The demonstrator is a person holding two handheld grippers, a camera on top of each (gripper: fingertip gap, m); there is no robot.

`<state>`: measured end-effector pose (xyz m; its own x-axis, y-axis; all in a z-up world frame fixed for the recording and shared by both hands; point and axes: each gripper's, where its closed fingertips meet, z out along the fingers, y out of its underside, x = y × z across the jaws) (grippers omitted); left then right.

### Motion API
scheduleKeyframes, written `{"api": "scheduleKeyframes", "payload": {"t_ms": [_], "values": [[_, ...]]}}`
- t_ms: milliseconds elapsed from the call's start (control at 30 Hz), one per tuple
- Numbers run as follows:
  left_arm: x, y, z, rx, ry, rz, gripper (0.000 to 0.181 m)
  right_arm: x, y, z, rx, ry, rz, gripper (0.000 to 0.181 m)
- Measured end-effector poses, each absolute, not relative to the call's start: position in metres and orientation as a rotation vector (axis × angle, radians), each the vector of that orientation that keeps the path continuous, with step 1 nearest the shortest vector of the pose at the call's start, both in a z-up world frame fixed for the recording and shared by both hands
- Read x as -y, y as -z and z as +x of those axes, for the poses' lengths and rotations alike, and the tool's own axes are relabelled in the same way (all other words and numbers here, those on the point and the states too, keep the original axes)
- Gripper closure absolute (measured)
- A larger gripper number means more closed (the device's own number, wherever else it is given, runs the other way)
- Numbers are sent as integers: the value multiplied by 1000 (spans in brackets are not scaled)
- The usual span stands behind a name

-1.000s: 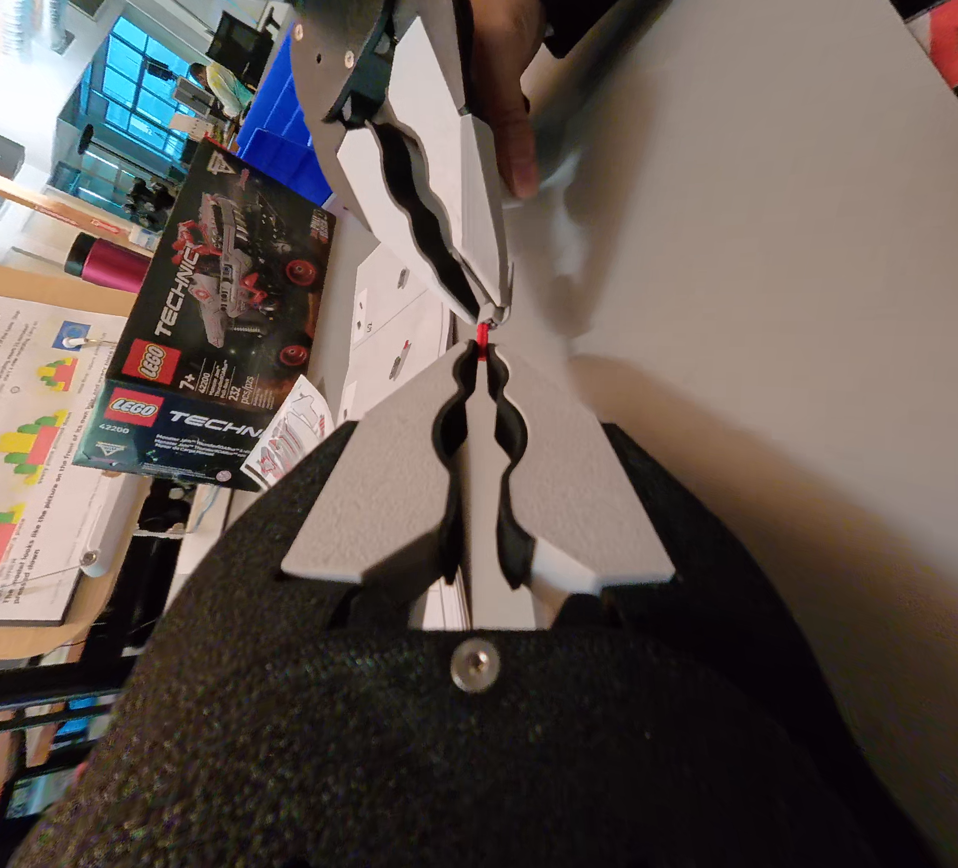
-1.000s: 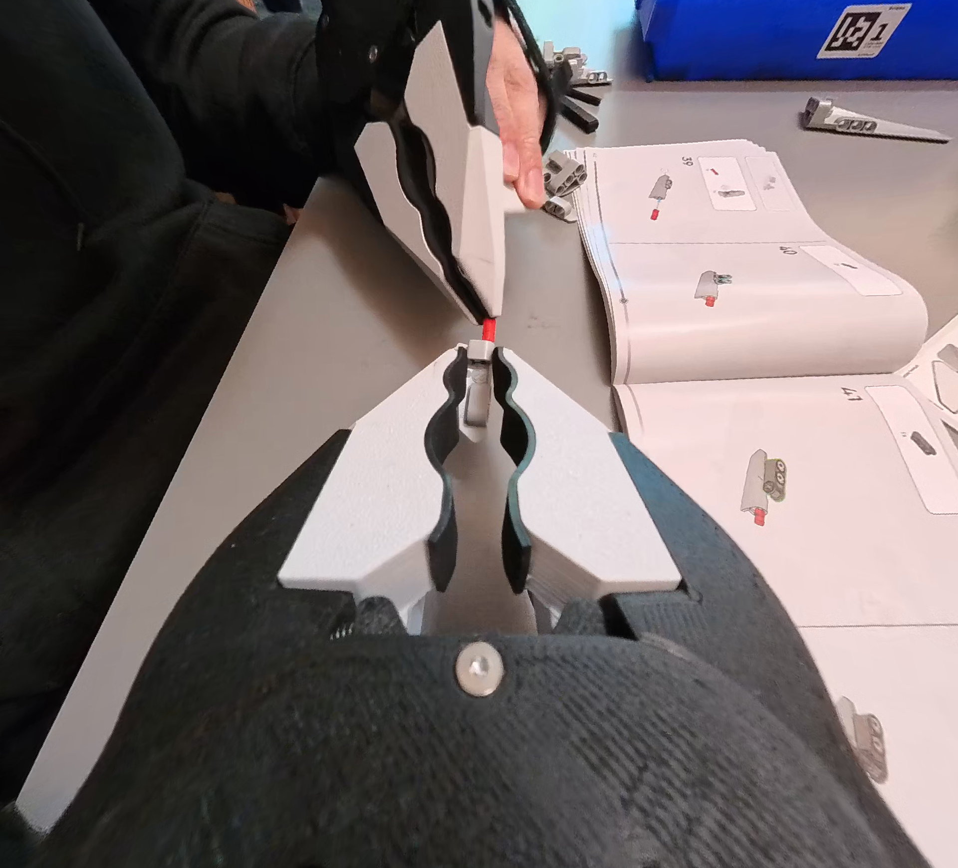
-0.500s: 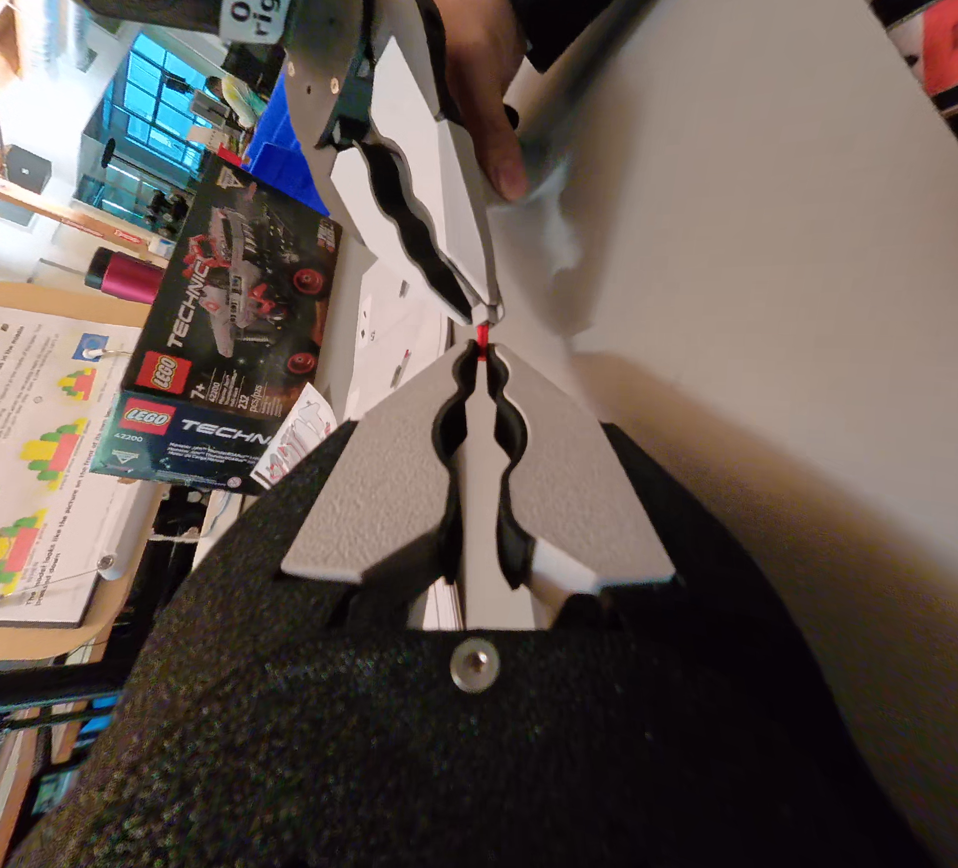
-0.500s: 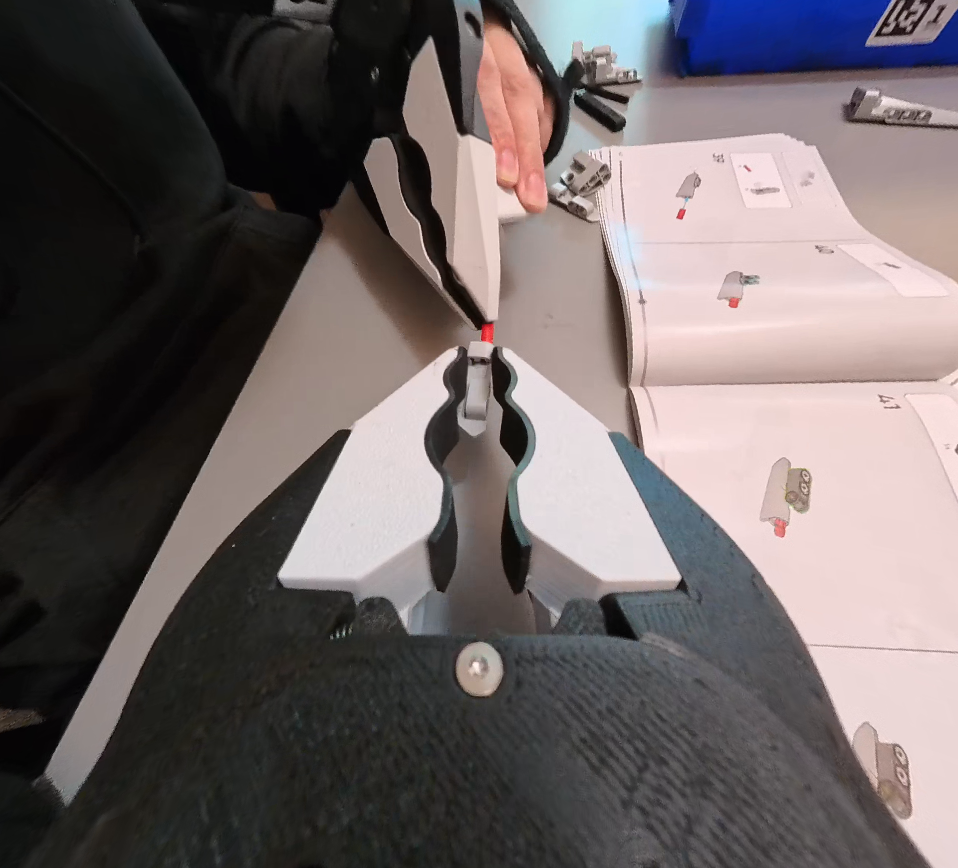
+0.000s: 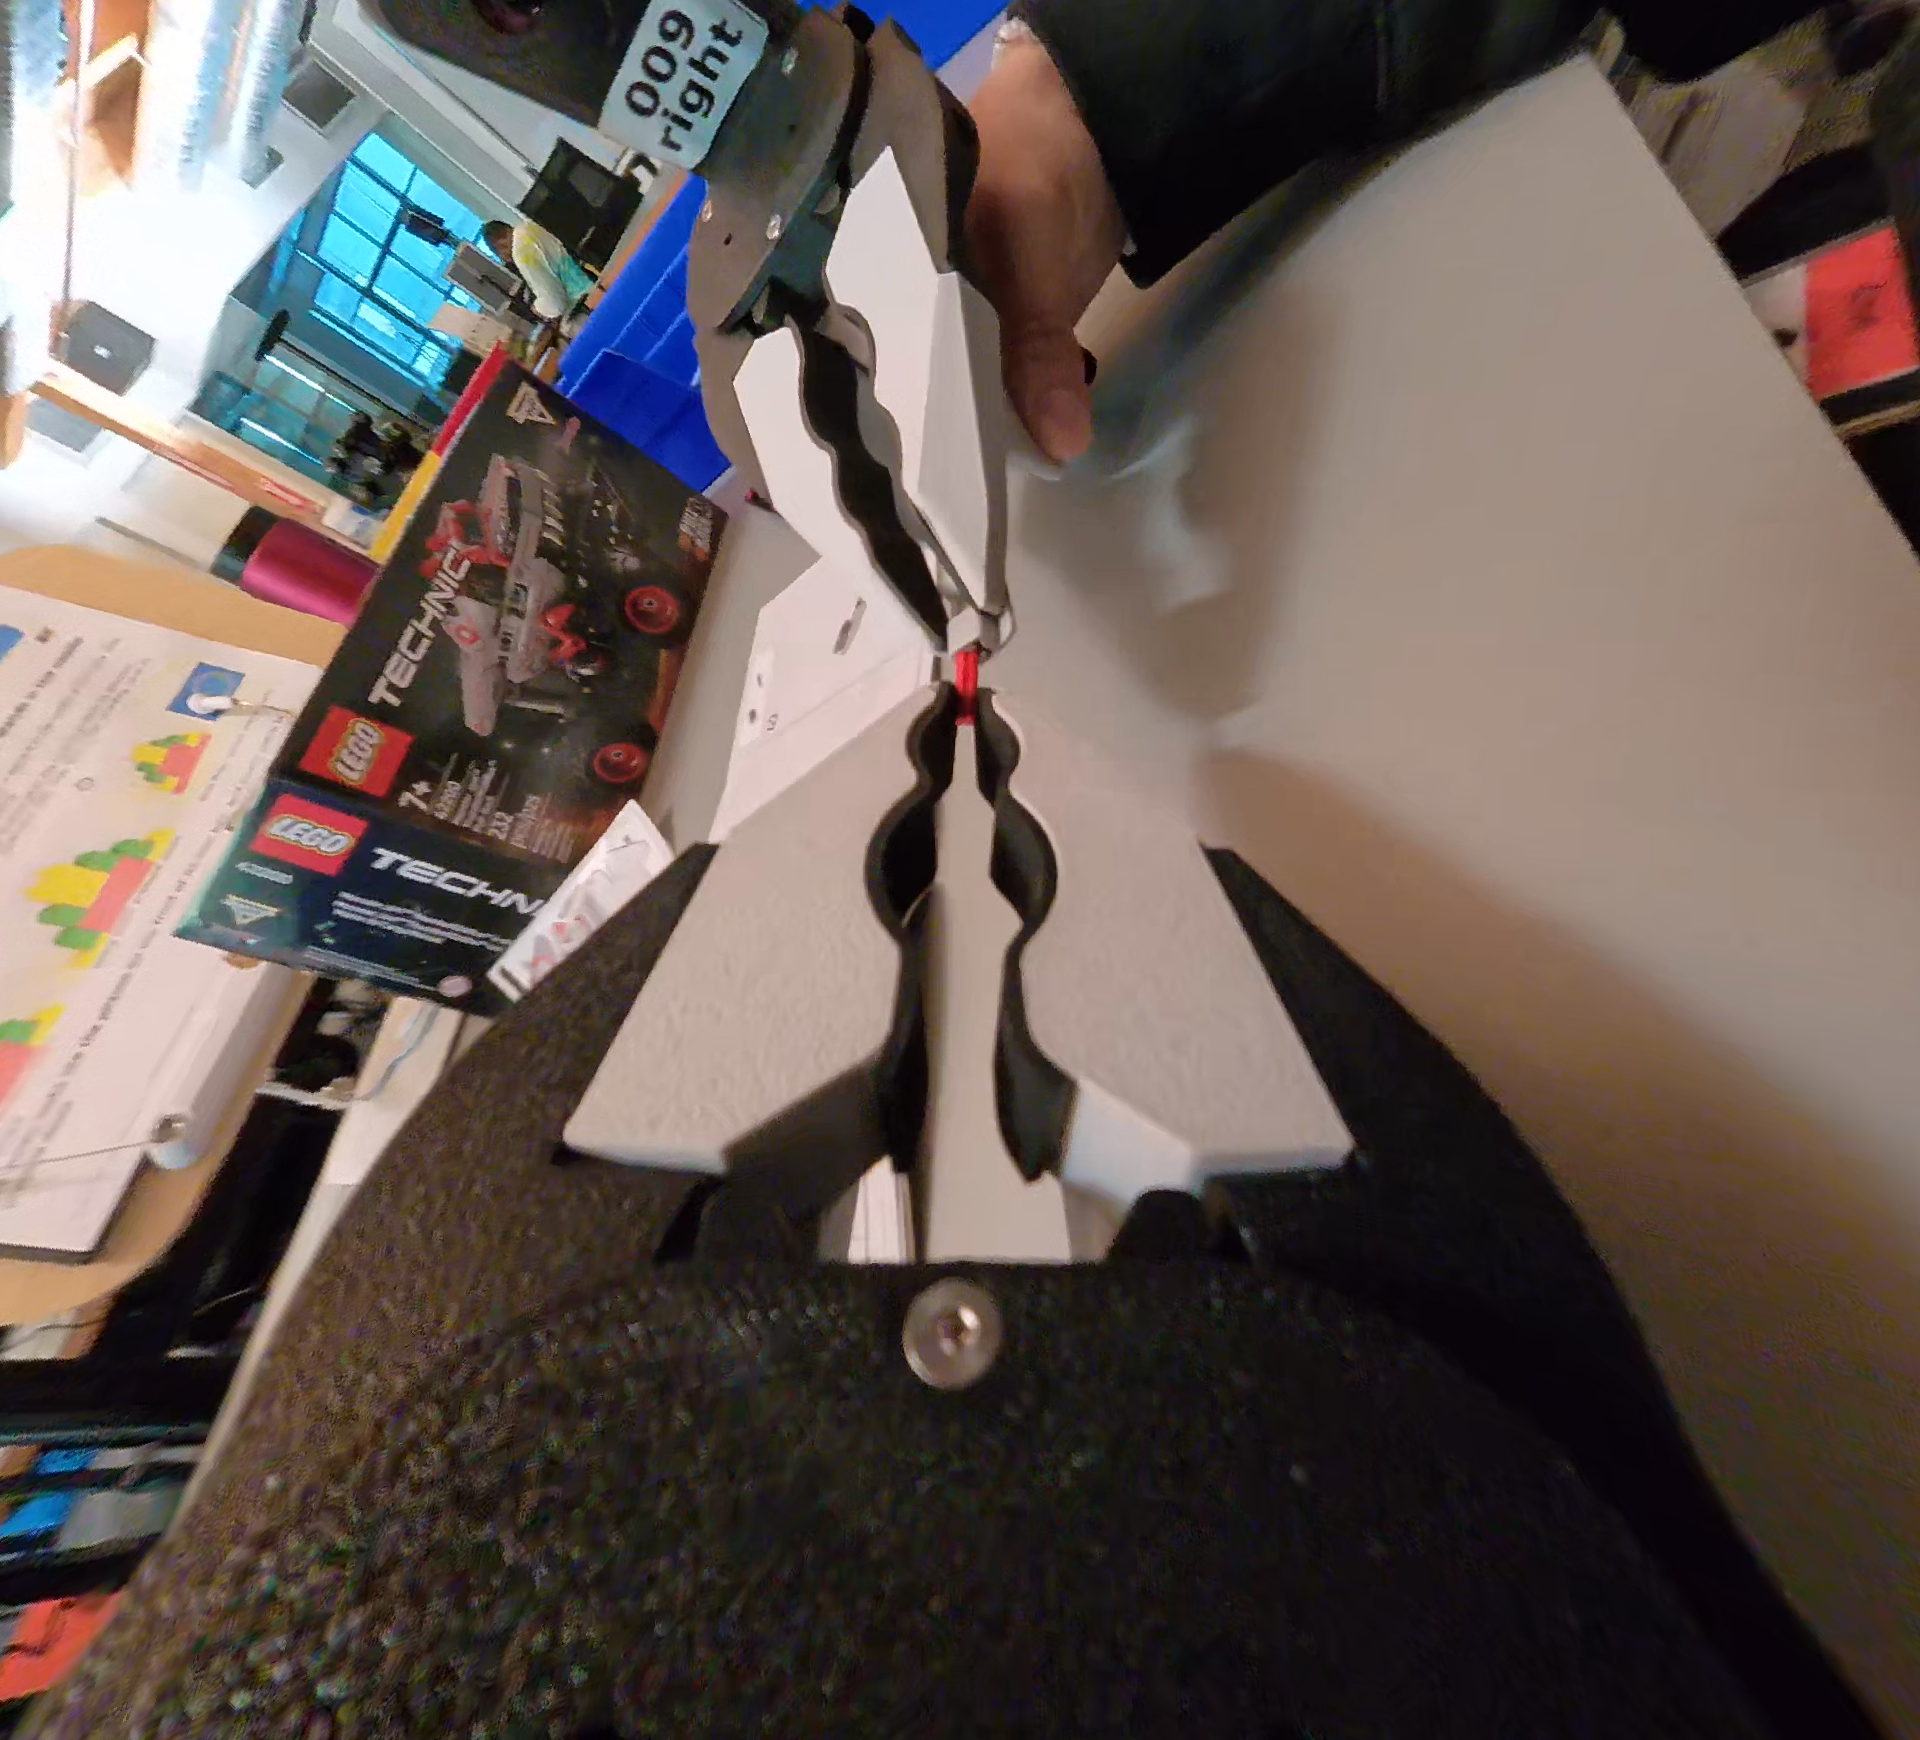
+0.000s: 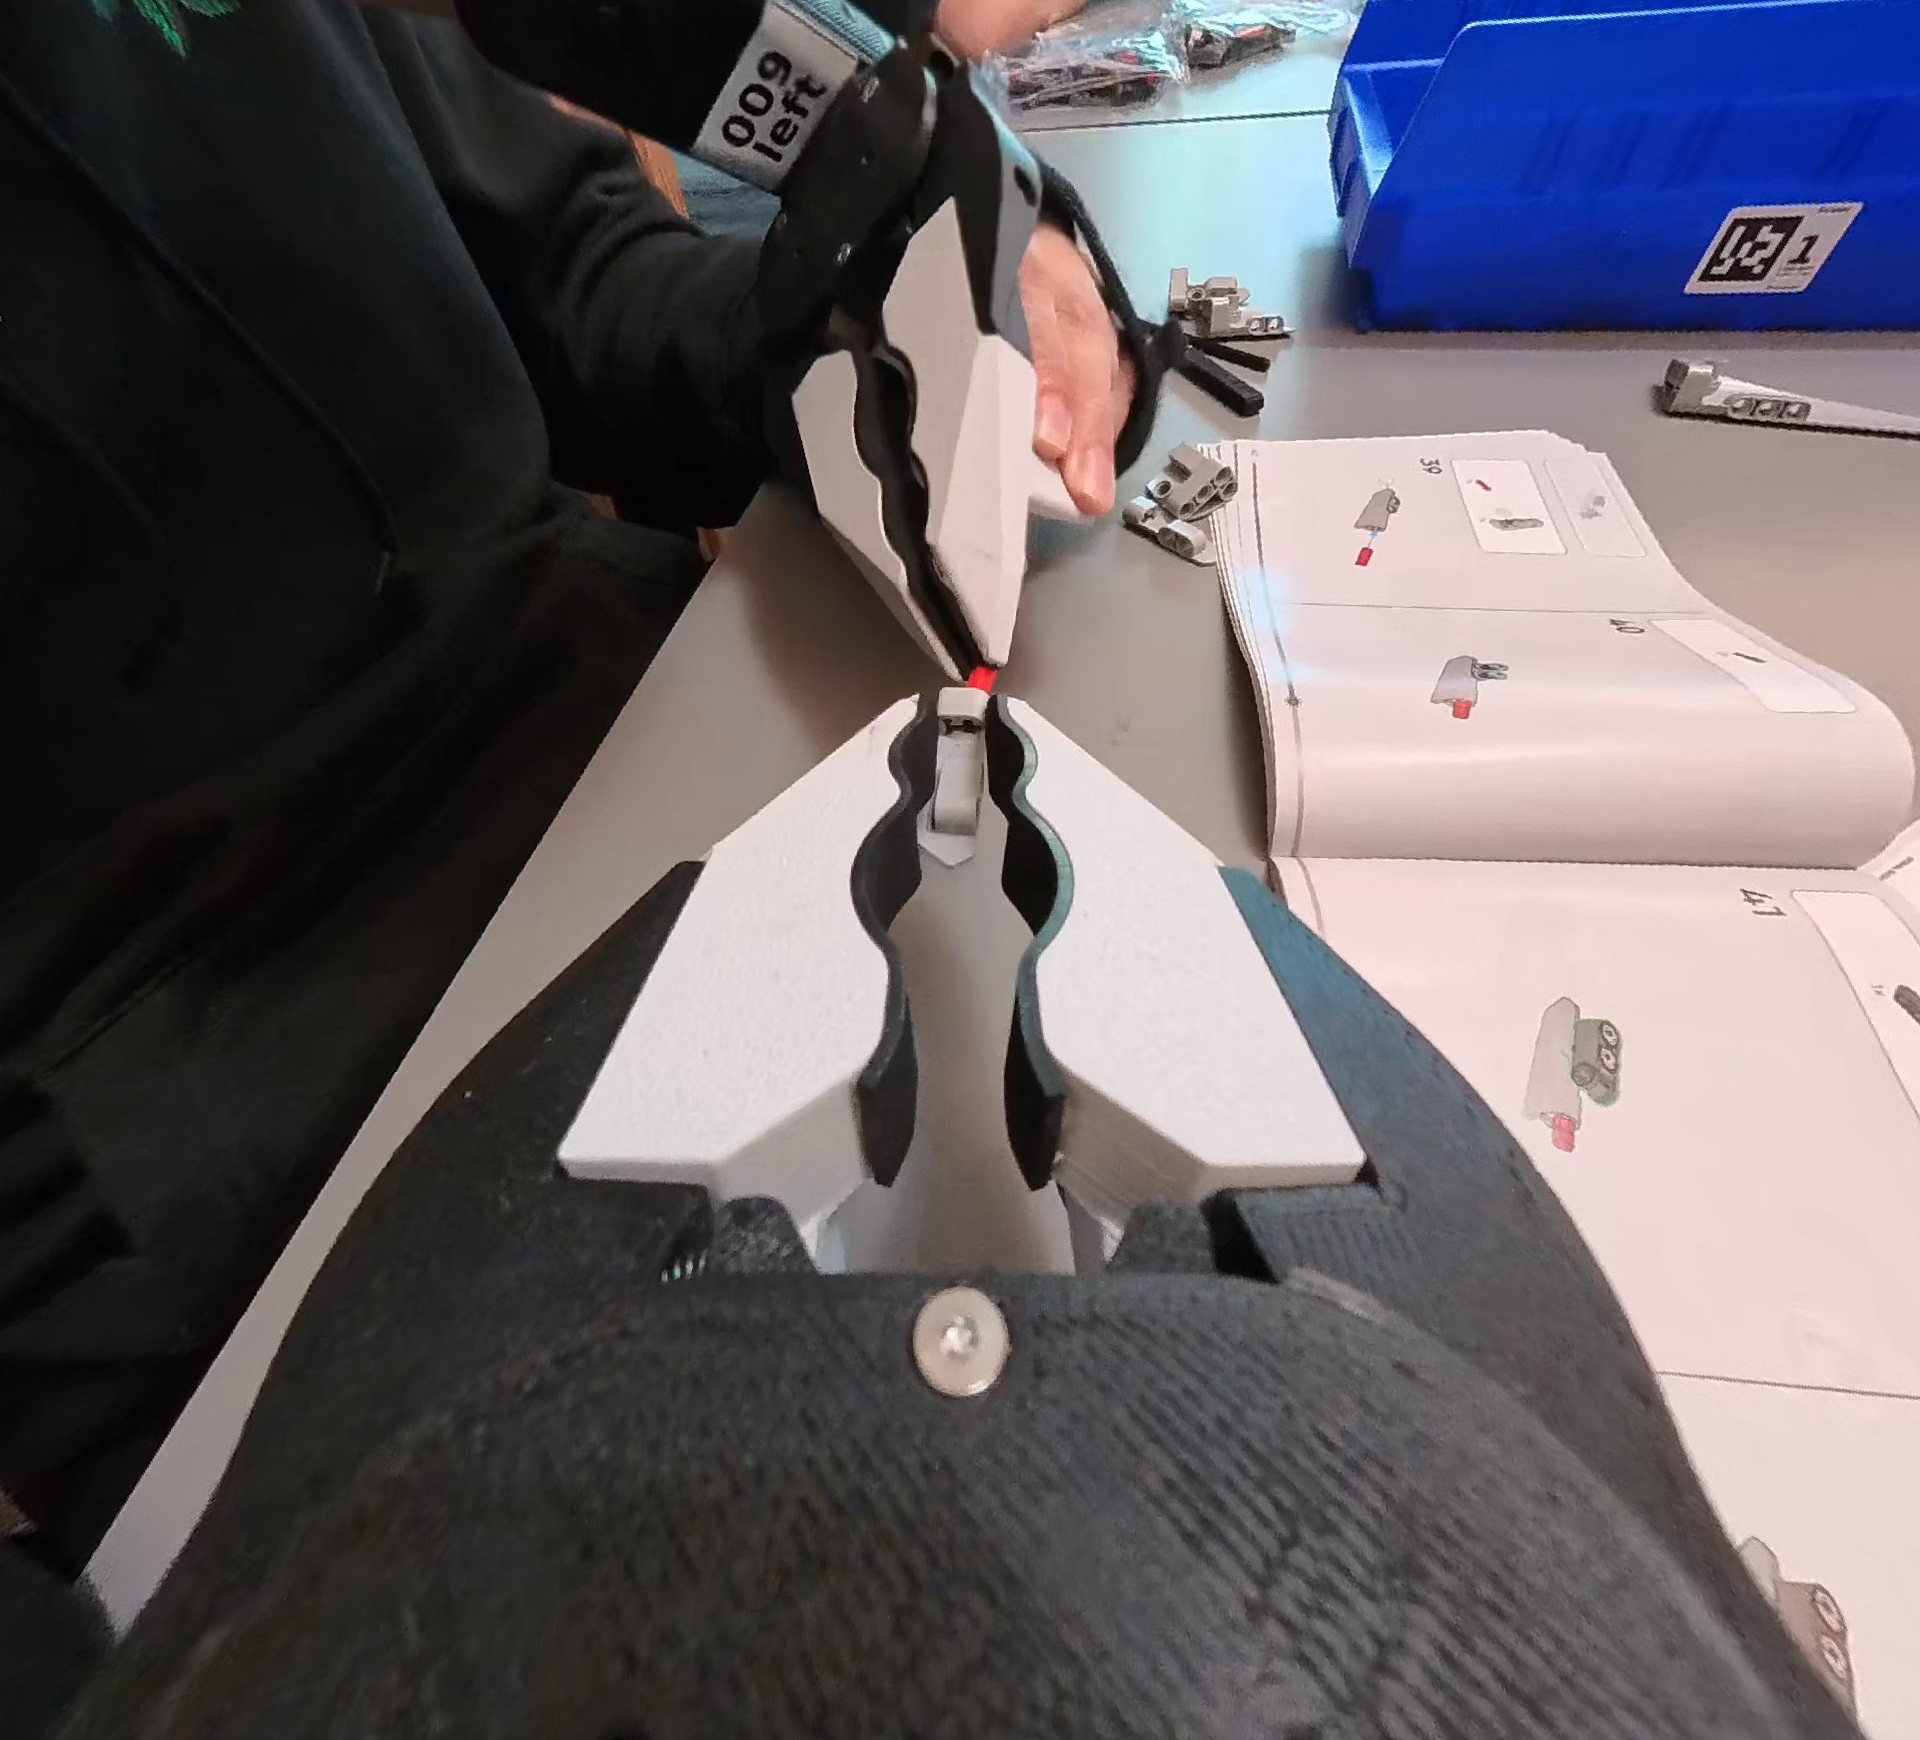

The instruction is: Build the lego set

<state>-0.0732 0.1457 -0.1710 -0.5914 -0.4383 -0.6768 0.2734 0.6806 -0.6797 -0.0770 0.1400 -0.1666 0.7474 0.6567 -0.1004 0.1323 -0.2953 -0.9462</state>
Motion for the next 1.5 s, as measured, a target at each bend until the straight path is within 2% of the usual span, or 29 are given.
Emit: {"api": "scheduleKeyframes", "payload": {"t_ms": [100, 333, 567, 800, 1067, 1200, 1500], "values": [[-146, 172, -72, -1970, 931, -115, 180, -140, 166, -77, 609, -587, -1826, 172], [-145, 161, -68, -1943, 1150, -316, 180, -140, 156, -72, 562, -603, -1767, 173], [-148, 157, -63, -1861, 922, -277, 180, -142, 150, -67, 512, -594, -1731, 173], [-152, 151, -59, -1824, 991, -409, 180, -147, 144, -62, 459, -567, -1694, 173], [-155, 151, -59, -1760, 637, -203, 180, -150, 146, -60, 443, -553, -1715, 172], [-152, 151, -62, -1799, 802, -218, 181, -148, 146, -63, 454, -600, -1712, 172], [-148, 161, -63, -1817, 615, -67, 181, -144, 155, -65, 476, -687, -1786, 172]]}}
